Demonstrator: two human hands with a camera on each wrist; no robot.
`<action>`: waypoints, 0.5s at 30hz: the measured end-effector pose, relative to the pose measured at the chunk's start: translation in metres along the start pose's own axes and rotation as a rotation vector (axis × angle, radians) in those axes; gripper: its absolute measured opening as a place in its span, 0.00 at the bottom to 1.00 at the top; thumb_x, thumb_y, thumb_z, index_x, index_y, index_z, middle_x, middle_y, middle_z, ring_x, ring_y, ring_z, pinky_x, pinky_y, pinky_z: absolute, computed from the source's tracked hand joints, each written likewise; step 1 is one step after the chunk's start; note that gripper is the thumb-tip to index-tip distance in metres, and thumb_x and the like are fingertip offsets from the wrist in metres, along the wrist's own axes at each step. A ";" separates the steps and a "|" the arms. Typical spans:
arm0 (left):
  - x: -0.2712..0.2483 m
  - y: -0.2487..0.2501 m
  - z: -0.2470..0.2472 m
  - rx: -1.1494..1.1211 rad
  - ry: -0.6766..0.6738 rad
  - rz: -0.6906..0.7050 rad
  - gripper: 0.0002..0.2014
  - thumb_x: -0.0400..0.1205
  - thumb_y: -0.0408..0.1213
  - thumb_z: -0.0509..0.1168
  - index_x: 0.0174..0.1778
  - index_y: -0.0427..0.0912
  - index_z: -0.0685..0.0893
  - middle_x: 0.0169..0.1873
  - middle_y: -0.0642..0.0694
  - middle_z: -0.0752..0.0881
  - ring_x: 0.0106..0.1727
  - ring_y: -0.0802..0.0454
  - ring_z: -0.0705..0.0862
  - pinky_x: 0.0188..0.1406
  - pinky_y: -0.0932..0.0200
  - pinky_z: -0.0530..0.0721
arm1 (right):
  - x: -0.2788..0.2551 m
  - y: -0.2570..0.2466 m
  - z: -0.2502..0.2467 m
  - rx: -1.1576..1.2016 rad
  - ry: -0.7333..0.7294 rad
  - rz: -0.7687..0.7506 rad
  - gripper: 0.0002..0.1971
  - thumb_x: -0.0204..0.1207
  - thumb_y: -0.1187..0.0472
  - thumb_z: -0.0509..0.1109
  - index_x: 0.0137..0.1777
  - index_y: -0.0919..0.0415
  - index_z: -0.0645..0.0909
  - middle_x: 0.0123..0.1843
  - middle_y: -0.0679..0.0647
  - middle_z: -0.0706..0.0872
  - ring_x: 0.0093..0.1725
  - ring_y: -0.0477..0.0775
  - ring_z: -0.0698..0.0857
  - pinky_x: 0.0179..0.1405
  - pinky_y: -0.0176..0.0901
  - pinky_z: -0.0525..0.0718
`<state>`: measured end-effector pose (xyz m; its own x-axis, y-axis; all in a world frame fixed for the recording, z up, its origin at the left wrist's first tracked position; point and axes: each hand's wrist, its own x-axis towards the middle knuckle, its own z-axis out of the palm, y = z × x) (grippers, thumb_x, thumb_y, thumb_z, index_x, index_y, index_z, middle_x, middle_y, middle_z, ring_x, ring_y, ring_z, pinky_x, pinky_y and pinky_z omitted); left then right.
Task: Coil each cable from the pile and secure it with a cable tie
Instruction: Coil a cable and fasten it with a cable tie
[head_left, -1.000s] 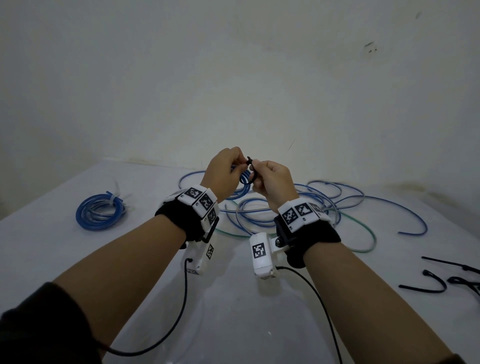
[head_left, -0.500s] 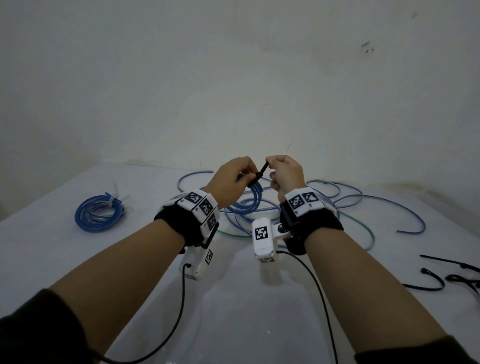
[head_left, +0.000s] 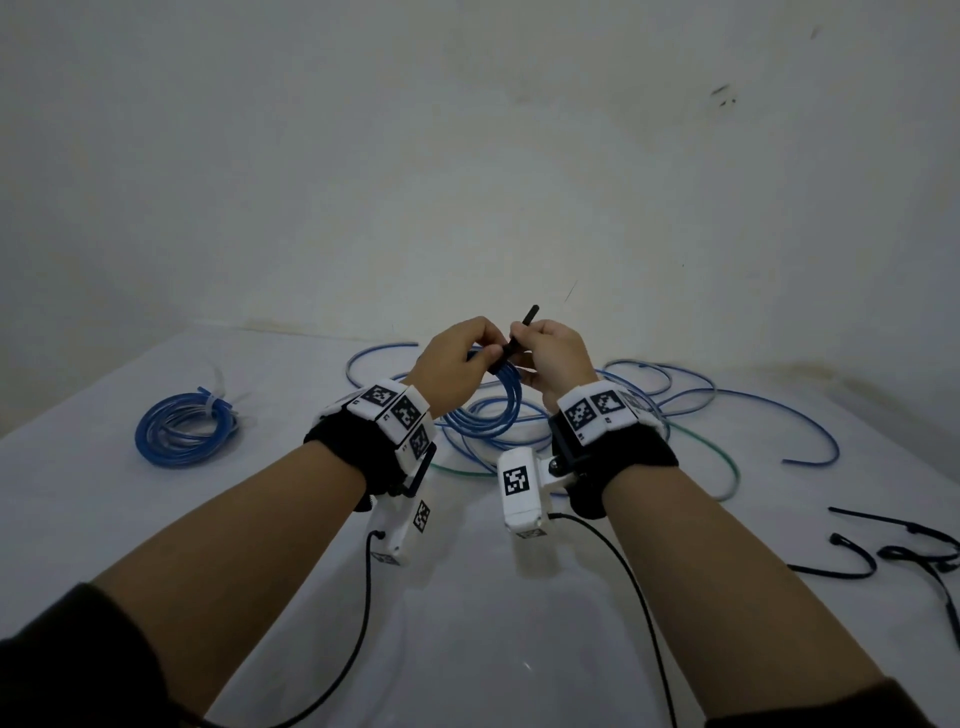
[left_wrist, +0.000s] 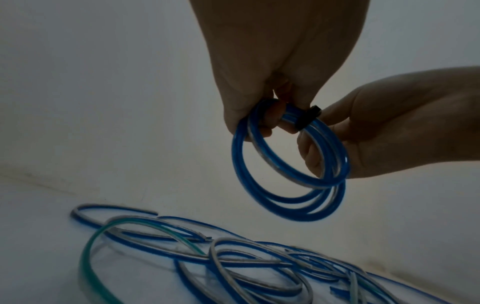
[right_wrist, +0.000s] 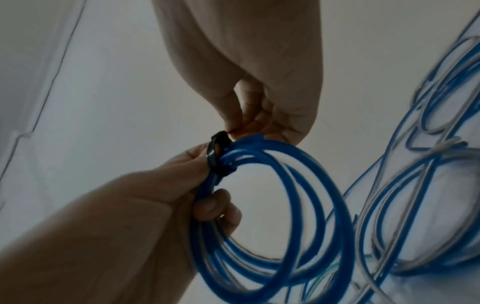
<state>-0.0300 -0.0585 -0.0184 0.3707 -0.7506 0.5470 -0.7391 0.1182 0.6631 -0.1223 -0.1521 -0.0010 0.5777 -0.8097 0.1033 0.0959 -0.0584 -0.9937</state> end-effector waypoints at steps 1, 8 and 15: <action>0.000 0.001 0.000 -0.002 -0.005 0.002 0.04 0.84 0.30 0.59 0.47 0.39 0.79 0.39 0.51 0.82 0.44 0.53 0.80 0.46 0.66 0.78 | 0.002 0.000 0.000 -0.032 0.029 -0.006 0.11 0.80 0.64 0.66 0.35 0.60 0.74 0.32 0.55 0.80 0.30 0.51 0.78 0.35 0.44 0.80; 0.001 0.010 0.002 0.041 -0.026 0.062 0.07 0.84 0.31 0.59 0.47 0.31 0.80 0.36 0.51 0.81 0.35 0.66 0.76 0.35 0.79 0.70 | 0.013 -0.002 -0.004 -0.112 0.134 0.003 0.14 0.77 0.66 0.68 0.30 0.60 0.73 0.26 0.56 0.74 0.24 0.51 0.70 0.27 0.44 0.71; 0.002 0.014 0.001 0.091 -0.056 0.073 0.07 0.83 0.29 0.60 0.46 0.29 0.81 0.31 0.58 0.77 0.29 0.77 0.74 0.30 0.79 0.70 | 0.017 -0.003 -0.005 -0.195 0.161 0.014 0.14 0.75 0.64 0.71 0.28 0.59 0.75 0.26 0.56 0.76 0.24 0.53 0.71 0.38 0.49 0.75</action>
<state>-0.0404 -0.0591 -0.0080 0.2841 -0.7777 0.5607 -0.8119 0.1160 0.5722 -0.1171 -0.1689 0.0032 0.4401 -0.8927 0.0969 -0.0784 -0.1457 -0.9862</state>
